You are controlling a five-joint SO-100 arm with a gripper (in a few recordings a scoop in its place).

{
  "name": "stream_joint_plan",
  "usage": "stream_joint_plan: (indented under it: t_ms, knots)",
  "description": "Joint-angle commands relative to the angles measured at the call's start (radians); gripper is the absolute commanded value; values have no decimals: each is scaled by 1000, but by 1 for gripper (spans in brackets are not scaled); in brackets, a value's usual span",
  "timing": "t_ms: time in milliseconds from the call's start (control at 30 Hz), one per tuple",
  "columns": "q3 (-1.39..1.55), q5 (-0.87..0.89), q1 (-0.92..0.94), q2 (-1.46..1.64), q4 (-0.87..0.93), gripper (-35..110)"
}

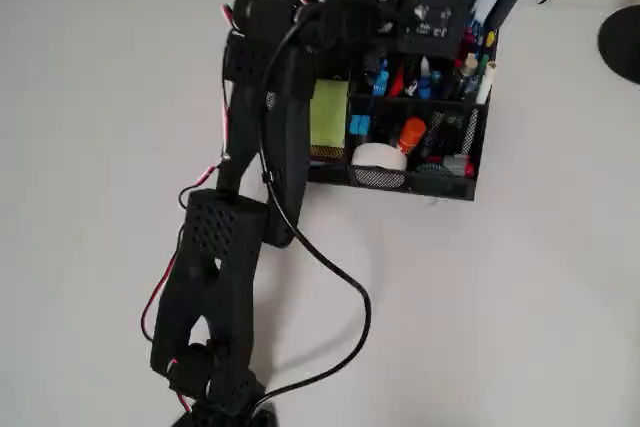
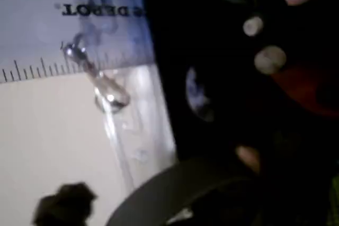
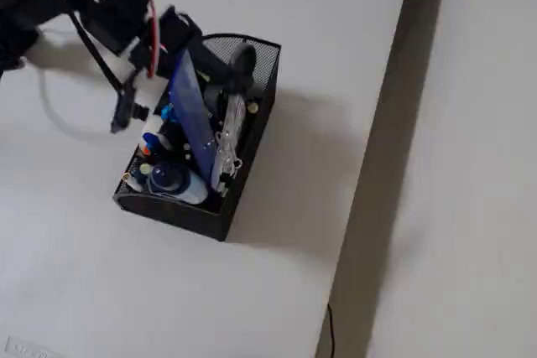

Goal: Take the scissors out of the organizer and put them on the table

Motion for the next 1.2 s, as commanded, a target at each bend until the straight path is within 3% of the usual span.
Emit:
stream_joint_plan:
  t_ms: [0, 100, 333, 833, 1167]
  knots:
    - [-64, -17, 21, 18, -29, 12]
    - [-78, 0, 31, 17, -26, 0]
    - [-244, 12, 29, 44, 66, 0]
    - [-247, -37, 37, 368, 239, 0]
    - [-239, -117, 130, 584, 515, 0]
